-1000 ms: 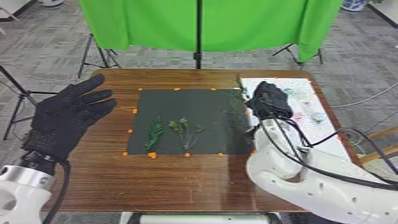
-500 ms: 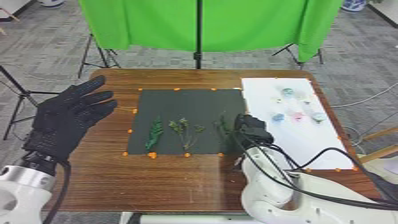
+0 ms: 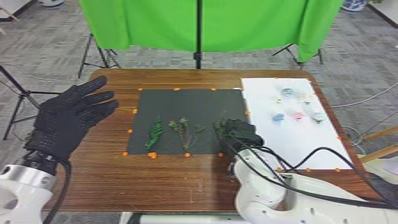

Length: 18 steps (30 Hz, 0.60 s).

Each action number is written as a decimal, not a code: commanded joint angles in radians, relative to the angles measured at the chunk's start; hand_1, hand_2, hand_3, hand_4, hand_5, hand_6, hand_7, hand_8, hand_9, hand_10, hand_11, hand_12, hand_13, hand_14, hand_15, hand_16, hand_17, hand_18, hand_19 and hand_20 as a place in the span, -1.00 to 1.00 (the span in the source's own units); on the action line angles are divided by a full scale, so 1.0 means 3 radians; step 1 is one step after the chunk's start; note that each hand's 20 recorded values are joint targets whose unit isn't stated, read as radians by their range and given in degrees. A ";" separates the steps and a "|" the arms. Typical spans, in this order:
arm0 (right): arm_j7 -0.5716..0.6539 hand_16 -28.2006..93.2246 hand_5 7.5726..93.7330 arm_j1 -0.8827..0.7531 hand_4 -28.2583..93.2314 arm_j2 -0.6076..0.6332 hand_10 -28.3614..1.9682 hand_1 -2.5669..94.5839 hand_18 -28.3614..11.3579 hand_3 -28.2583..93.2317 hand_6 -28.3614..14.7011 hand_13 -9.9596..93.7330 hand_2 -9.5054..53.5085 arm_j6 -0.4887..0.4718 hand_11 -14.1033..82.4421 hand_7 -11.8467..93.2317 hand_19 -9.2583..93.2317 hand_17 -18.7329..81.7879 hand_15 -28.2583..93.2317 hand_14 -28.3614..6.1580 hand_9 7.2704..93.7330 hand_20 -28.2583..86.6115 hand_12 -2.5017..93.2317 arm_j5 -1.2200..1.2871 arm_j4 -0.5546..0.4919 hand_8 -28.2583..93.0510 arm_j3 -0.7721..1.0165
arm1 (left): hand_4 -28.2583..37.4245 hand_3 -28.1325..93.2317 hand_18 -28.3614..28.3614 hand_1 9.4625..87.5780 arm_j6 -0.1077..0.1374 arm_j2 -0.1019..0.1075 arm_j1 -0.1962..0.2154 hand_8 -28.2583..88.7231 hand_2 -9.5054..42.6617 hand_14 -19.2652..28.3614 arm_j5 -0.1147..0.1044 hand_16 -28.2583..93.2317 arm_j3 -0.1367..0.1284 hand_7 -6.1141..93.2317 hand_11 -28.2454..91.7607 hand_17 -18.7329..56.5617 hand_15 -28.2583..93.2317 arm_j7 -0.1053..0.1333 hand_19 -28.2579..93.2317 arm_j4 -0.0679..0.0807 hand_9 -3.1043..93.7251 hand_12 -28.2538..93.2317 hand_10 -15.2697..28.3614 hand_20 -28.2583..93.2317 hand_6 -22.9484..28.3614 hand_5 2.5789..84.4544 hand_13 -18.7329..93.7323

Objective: Arrange flowers

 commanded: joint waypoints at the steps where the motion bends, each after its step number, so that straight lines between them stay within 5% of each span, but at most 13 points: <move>1: 0.0021 -0.24 1.00 0.0020 -0.96 -0.0101 0.07 0.00 -0.71 0.62 0.29 0.88 -1.00 -0.0096 0.20 -0.34 1.00 0.01 0.62 0.16 1.00 -0.57 -0.66 0.0014 0.0000 -0.44 0.0068 | -0.96 0.73 0.86 -0.66 0.0014 -0.0040 0.0002 -0.69 -0.30 0.97 0.0018 -0.72 0.0019 -0.58 -0.04 -0.80 0.33 -0.0075 0.35 0.0011 -0.31 -0.38 0.66 -0.40 0.31 -0.18 -0.28; 18: 0.0068 -0.25 1.00 -0.0070 -0.97 0.0121 0.05 -0.10 -0.74 0.66 0.32 0.88 -1.00 0.0166 0.20 -0.34 1.00 0.01 0.63 0.15 1.00 -0.57 -0.67 -0.0149 -0.0079 -0.52 0.0372 | -0.96 0.73 0.86 -0.66 0.0051 -0.0064 0.0108 -0.69 -0.30 0.97 0.0013 -0.72 -0.0011 -0.58 -0.03 -0.80 0.33 -0.0012 0.36 -0.0021 -0.31 -0.38 0.65 -0.40 0.31 -0.18 -0.28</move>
